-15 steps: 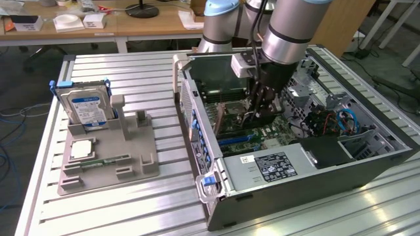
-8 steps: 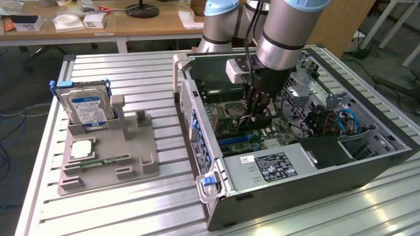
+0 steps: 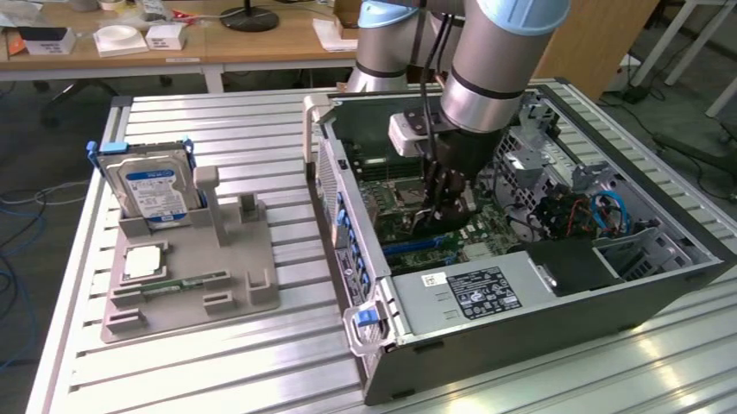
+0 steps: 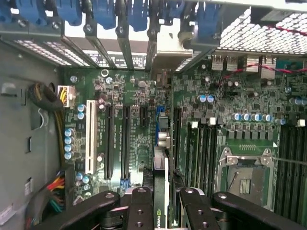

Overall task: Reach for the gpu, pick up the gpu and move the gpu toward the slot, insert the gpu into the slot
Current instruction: 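Insert the gpu into the slot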

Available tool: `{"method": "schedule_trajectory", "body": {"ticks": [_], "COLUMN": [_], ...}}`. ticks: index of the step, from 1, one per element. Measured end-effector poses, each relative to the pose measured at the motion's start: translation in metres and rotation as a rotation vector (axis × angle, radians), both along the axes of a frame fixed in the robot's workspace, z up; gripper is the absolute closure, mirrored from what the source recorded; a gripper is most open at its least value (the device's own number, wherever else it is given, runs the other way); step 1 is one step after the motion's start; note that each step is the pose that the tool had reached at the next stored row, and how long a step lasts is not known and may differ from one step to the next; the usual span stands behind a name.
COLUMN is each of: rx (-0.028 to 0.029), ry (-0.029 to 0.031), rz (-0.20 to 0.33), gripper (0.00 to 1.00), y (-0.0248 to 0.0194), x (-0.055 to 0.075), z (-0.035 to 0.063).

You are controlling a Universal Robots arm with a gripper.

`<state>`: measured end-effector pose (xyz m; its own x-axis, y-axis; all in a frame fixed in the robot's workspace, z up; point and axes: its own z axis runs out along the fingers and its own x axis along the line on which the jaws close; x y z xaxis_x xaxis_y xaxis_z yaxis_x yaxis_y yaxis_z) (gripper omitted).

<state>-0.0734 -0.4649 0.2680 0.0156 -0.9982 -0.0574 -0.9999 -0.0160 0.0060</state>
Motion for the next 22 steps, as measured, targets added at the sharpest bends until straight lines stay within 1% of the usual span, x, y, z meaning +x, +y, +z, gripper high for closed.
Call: {"method": "schedule_trajectory", "body": {"ticks": [6, 11, 22], "rx": [0.0001, 0.0000, -0.0001], "ry": [0.0000, 0.0000, 0.0000], "rz": [0.000, 0.000, 0.000], "gripper": [0.74, 0.74, 0.74], "y": [-0.0002, -0.0018, -0.0021], "x": [-0.0045, -0.0049, -0.0079], "z": [-0.0013, -0.0018, -0.0035]}}
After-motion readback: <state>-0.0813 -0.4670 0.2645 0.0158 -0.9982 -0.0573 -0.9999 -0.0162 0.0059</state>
